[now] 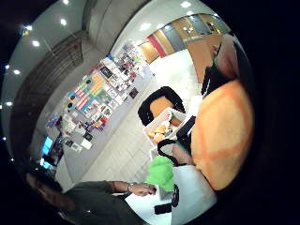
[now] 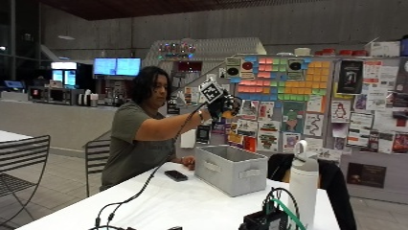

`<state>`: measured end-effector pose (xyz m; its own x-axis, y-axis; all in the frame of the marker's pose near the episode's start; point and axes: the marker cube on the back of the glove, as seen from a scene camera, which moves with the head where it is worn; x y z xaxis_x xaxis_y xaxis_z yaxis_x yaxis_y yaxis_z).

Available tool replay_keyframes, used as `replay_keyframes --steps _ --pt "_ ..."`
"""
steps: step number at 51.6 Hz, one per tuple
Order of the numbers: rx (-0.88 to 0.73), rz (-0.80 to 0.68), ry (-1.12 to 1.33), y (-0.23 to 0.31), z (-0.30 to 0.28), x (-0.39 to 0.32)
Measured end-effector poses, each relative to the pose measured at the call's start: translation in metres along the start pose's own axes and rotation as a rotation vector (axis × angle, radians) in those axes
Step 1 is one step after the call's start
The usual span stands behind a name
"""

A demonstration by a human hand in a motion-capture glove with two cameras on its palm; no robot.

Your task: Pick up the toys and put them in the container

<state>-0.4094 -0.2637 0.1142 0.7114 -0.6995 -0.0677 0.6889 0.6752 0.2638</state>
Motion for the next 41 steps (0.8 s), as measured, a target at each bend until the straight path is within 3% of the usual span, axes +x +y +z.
replay_keyframes --steps 13,19,23,27,36,41 --pt "-0.208 0.279 -0.345 0.001 0.01 -0.023" --pt "-0.226 0.128 -0.111 0.02 0.02 0.002" --pt "-0.238 0.254 -0.271 0.024 0.007 -0.011" --pt "-0.282 0.258 -0.296 0.041 -0.003 -0.021" --pt "-0.396 0.024 -0.131 0.121 -0.032 -0.022" --pt "-0.443 0.008 -0.205 0.175 -0.056 -0.037"
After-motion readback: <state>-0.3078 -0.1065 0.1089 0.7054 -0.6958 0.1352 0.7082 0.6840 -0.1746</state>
